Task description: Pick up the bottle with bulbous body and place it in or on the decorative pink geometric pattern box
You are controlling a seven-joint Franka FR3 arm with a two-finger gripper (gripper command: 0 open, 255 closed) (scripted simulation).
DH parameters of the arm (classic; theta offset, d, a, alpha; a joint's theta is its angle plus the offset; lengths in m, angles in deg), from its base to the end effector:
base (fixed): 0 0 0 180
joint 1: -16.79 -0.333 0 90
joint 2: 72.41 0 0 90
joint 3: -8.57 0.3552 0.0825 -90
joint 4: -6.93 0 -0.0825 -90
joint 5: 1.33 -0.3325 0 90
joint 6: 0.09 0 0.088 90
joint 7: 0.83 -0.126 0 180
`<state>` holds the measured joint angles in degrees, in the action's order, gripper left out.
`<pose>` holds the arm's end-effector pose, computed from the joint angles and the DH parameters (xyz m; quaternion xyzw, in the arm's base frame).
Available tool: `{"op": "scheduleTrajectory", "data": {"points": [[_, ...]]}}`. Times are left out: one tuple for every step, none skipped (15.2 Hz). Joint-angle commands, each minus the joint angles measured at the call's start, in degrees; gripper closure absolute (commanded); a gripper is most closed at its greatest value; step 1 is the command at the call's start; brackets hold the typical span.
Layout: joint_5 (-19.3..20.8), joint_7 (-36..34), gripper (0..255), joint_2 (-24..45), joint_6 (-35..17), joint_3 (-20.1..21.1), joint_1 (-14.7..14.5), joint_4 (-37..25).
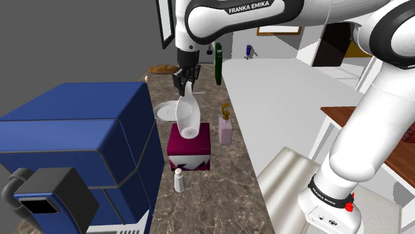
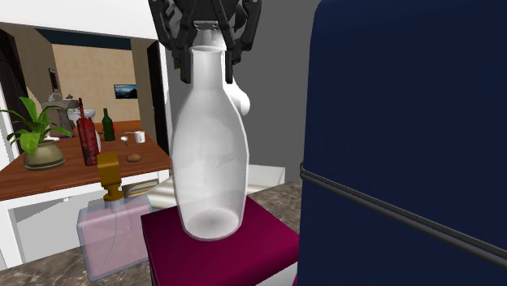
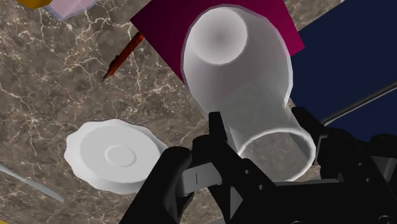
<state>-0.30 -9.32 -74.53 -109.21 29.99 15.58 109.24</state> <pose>0.4777 0.2012 0.6013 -0.9890 -0.1254 -0.0779 0.0057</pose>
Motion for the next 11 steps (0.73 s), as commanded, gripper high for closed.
{"op": "scheduleTrajectory", "data": {"points": [[0.0,0.0,255,0.0,-0.1,0.0,0.0,0.1],[0.0,0.0,255,0.0,-0.1,0.0,0.0,0.1],[0.0,0.0,255,0.0,-0.1,0.0,0.0,0.1],[0.0,0.0,255,0.0,-0.1,0.0,0.0,0.1],[0.0,0.0,255,0.0,-0.1,0.0,0.0,0.1],[0.0,0.0,0,0.0,-0.1,0.0,0.0,0.1],[0.0,0.0,0,0.0,-0.1,0.0,0.0,0.1],[0.0,0.0,0,0.0,-0.1,0.0,0.0,0.1],[0.0,0.0,0,0.0,-0.1,0.0,0.0,0.1],[0.0,0.0,0,0.0,-0.1,0.0,0.0,0.1],[0.0,0.0,0,0.0,-0.1,0.0,0.0,0.1]]}}
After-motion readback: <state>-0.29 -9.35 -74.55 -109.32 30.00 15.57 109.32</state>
